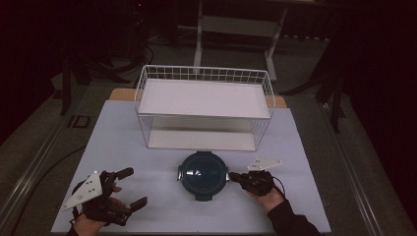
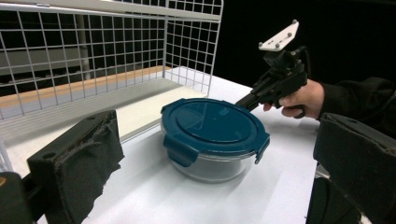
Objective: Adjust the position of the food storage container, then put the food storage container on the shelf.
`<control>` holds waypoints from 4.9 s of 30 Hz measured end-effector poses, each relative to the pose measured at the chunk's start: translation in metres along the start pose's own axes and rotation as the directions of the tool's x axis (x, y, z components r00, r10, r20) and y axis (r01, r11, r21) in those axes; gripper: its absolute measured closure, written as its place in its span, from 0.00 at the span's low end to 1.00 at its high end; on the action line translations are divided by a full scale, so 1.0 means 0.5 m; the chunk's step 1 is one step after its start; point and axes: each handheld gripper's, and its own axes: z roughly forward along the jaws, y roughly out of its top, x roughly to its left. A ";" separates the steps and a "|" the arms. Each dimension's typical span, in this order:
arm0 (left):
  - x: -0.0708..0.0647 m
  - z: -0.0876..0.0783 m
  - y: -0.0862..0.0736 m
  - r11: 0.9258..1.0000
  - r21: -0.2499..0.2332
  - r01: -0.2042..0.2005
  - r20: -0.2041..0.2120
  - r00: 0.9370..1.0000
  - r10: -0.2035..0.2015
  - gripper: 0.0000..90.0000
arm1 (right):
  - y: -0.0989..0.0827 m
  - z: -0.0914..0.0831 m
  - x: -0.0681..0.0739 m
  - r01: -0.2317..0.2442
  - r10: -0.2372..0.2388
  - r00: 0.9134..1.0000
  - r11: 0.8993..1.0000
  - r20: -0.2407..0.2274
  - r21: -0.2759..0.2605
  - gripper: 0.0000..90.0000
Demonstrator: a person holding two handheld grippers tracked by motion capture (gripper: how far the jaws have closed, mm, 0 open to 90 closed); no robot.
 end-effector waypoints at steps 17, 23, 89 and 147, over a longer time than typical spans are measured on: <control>-0.001 0.002 -0.001 1.000 0.010 -0.002 0.006 1.000 0.001 0.01 | 0.028 0.044 0.017 0.034 -0.033 0.999 0.999 -0.038 0.003 1.00; 0.000 0.003 -0.001 1.000 0.025 -0.002 -0.016 1.000 0.002 0.01 | 0.030 0.026 0.023 0.044 -0.045 0.999 0.998 -0.028 -0.033 0.99; 0.145 0.227 -0.013 0.644 0.489 0.589 -0.155 0.784 -0.600 0.07 | 0.088 -0.033 0.066 -0.043 0.038 0.999 0.975 -0.029 -0.217 0.14; 0.121 0.215 -0.028 0.689 0.488 0.536 0.000 0.789 -0.614 0.63 | 0.009 0.052 -0.020 -0.529 0.540 0.764 0.838 -0.354 0.135 0.57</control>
